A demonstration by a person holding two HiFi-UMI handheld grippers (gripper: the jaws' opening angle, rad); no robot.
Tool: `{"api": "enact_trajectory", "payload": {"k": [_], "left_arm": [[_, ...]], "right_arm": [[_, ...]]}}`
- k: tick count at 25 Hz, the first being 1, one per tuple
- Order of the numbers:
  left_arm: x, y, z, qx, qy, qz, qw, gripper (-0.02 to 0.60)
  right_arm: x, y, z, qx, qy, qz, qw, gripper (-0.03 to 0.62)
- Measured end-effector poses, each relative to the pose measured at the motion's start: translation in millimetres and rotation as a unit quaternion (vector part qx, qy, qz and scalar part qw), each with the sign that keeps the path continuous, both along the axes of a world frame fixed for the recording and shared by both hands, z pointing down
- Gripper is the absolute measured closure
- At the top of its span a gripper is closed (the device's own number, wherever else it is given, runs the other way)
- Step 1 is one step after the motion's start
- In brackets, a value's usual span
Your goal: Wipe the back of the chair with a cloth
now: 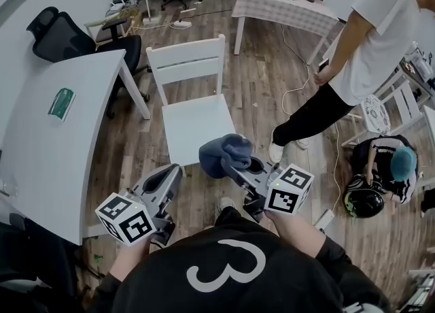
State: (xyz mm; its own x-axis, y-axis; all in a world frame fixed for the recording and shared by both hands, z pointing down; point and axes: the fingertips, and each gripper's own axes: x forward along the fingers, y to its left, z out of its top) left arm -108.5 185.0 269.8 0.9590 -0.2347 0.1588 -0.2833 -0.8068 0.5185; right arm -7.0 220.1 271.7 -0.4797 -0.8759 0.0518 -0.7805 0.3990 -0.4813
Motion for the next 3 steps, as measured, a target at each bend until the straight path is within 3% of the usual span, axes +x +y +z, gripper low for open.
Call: {"api": "enact_trajectory", "payload": {"k": [3], "left_arm": [[3.0,0.3,-2.3,0.0,0.002,0.001,1.0,0.568]], "right_arm": [[1.7,1.5,-2.9,0.0,0.002,-0.001,1.0,0.543]]}}
